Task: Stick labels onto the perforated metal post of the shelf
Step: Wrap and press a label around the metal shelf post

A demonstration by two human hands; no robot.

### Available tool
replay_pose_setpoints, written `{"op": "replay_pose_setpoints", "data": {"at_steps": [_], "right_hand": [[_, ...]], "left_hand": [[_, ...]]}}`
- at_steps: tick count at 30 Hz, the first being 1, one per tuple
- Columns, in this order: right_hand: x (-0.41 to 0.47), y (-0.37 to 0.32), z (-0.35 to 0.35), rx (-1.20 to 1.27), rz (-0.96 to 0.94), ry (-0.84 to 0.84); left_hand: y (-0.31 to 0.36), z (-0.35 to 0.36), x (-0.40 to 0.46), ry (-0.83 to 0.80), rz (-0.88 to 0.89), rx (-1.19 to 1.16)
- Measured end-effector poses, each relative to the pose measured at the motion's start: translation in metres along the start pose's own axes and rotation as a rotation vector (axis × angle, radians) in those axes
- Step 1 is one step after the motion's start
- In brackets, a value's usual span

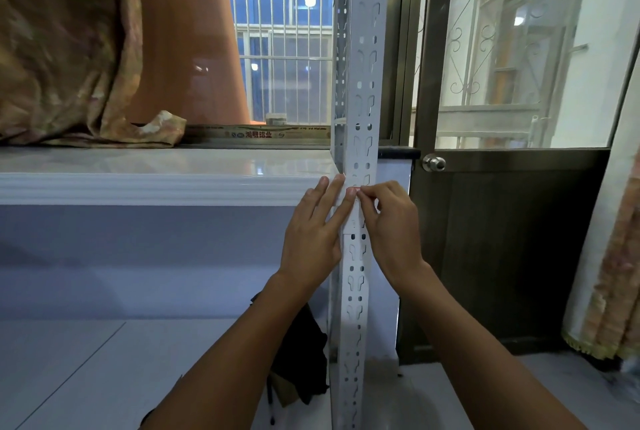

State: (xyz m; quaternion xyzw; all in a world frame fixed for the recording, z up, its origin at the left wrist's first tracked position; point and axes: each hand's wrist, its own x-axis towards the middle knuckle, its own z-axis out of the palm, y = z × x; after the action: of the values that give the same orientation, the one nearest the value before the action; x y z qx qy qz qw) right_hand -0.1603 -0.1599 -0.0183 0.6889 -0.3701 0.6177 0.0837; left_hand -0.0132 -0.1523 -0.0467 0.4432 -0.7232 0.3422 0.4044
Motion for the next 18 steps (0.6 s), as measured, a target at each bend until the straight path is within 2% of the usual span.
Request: {"op": "replay_pose_setpoints", "data": {"at_steps": [11,14,18], "right_hand": [[-0.001,-0.002,0.005,0.048,0.098,-0.027],[0.001,0.001,0.010,-0.043,0.044,-0.035],[0.006,0.004,0.014,-0.331,-0.073,-0.035]], "left_hand": [[0.003,0.012,-0.002,0.030,-0.001,0.002],[0.002,0.011,-0.002,0.029,0.009,-0.001],[-0.002,0.010,-0.003,0.022,0.029,0.027]]}}
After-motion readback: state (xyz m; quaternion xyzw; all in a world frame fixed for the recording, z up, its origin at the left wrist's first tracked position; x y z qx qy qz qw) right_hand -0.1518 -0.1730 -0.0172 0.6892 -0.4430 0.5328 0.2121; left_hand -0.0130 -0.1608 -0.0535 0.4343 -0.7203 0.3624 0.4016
